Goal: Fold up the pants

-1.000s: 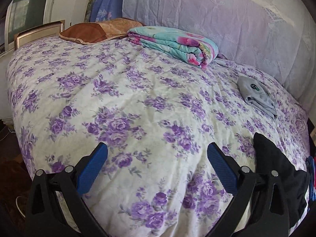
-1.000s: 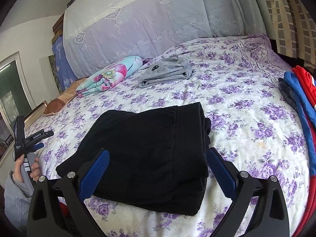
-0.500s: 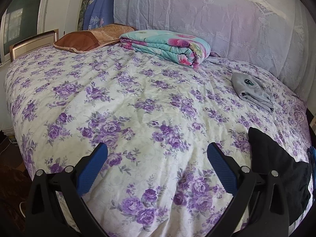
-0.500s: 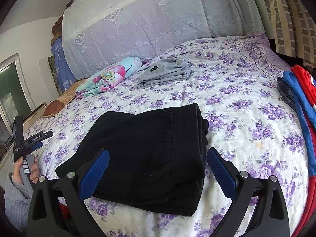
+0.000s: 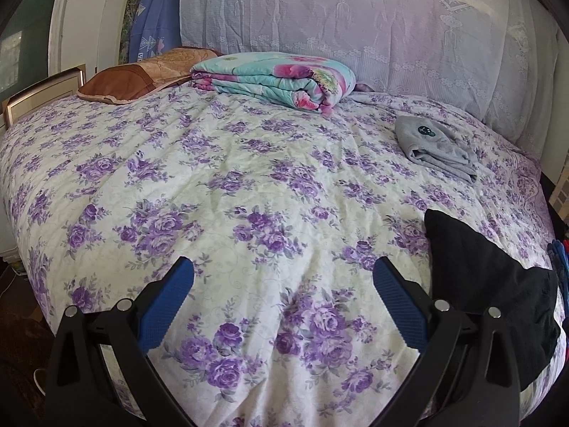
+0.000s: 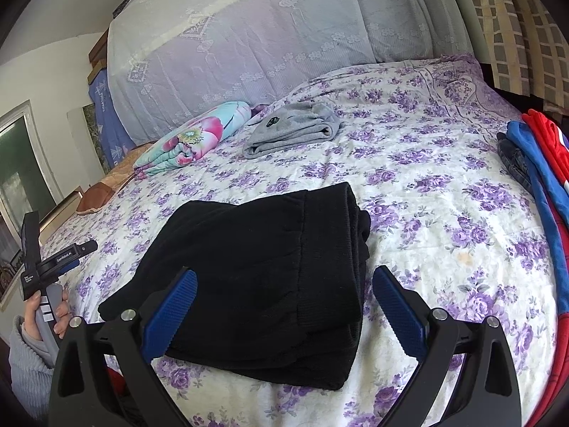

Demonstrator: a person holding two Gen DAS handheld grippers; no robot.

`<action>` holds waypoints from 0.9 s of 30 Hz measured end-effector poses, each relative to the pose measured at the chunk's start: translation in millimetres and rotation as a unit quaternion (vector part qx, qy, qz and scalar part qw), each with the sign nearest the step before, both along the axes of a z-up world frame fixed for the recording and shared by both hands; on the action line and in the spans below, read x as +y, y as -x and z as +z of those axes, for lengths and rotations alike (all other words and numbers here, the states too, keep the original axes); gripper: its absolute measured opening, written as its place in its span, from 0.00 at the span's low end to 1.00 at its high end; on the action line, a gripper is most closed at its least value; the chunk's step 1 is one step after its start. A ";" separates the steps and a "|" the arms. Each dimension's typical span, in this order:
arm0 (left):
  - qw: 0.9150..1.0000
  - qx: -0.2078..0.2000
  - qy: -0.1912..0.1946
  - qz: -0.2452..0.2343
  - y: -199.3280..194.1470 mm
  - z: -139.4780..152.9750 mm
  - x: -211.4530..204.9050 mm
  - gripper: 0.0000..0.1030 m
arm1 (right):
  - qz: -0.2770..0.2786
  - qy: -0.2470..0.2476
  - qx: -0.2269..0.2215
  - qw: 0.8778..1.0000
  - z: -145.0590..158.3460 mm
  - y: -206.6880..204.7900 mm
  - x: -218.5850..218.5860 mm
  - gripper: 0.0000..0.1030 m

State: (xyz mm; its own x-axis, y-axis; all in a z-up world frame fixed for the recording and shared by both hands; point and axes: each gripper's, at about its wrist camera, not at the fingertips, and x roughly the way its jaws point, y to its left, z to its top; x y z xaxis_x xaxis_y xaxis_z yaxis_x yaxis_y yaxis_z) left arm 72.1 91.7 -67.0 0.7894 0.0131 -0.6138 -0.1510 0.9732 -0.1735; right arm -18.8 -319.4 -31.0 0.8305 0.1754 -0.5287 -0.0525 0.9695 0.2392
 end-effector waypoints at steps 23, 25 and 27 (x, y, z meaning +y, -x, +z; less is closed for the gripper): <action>0.999 -0.001 -0.007 -0.031 4.1 2.3 -18.1 0.96 | -0.002 -0.004 0.004 1.000 -1.8 -0.4 -0.3 0.96; 0.999 0.000 -0.008 -0.033 4.2 2.2 -19.3 0.96 | -0.002 -0.004 0.003 1.000 -1.7 -0.1 0.0 0.96; 0.999 0.000 -0.007 -0.033 4.3 2.3 -20.0 0.96 | -0.002 -0.004 0.002 1.000 -1.6 -0.1 -0.1 0.96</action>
